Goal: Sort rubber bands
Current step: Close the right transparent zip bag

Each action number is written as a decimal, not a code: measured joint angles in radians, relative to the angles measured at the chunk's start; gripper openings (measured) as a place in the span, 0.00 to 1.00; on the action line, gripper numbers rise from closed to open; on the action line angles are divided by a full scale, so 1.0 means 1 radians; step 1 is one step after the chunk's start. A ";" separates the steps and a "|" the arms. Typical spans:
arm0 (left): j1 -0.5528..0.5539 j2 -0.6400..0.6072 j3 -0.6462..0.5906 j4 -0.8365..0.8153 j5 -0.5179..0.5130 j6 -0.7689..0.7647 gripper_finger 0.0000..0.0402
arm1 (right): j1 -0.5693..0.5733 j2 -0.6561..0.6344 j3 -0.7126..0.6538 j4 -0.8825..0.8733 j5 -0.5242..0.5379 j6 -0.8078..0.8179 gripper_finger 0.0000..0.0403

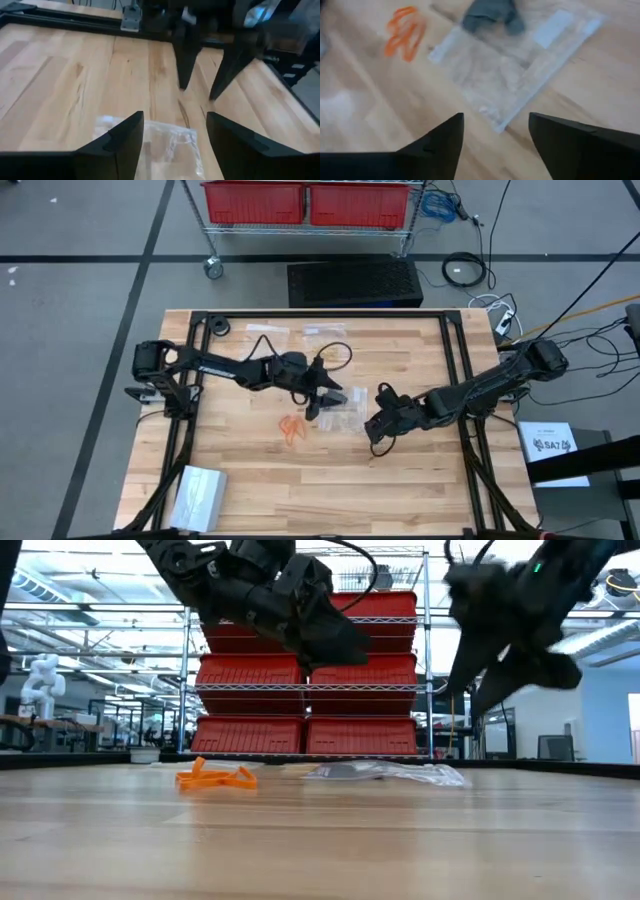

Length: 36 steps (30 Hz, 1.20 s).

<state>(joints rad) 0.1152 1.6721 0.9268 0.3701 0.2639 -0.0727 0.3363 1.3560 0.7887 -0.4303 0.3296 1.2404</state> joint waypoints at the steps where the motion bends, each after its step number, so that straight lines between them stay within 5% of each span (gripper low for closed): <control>1: 0.012 0.000 0.000 0.006 0.025 0.000 0.55 | -0.003 0.023 0.000 0.001 0.015 0.010 0.55; 6: 0.055 -0.001 -0.054 0.113 0.144 -0.031 0.55 | -0.056 0.164 0.000 0.006 0.082 0.037 0.59; 13: 0.083 -0.001 -0.167 0.301 0.154 -0.055 0.55 | -0.135 0.321 0.000 0.129 0.136 0.058 0.59; 19: 0.081 -0.006 -0.200 0.311 0.153 -0.053 0.55 | -0.175 0.395 0.003 0.237 0.154 -0.003 0.45; 26: 0.042 0.000 -0.171 0.247 -0.032 -0.049 0.55 | -0.198 0.357 -0.001 0.187 0.178 -0.133 0.05; 31: 0.093 -0.015 -0.153 0.177 -0.019 -0.054 0.50 | -0.224 0.261 -0.001 0.134 0.185 -0.377 0.04; 36: 0.164 -0.034 -0.151 0.186 0.151 -0.120 0.46 | -0.232 0.123 0.000 0.093 0.185 -0.620 0.01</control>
<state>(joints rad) 0.2790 1.6379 0.7753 0.5558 0.4147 -0.1931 0.1043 1.4794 0.7883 -0.3375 0.5144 0.6206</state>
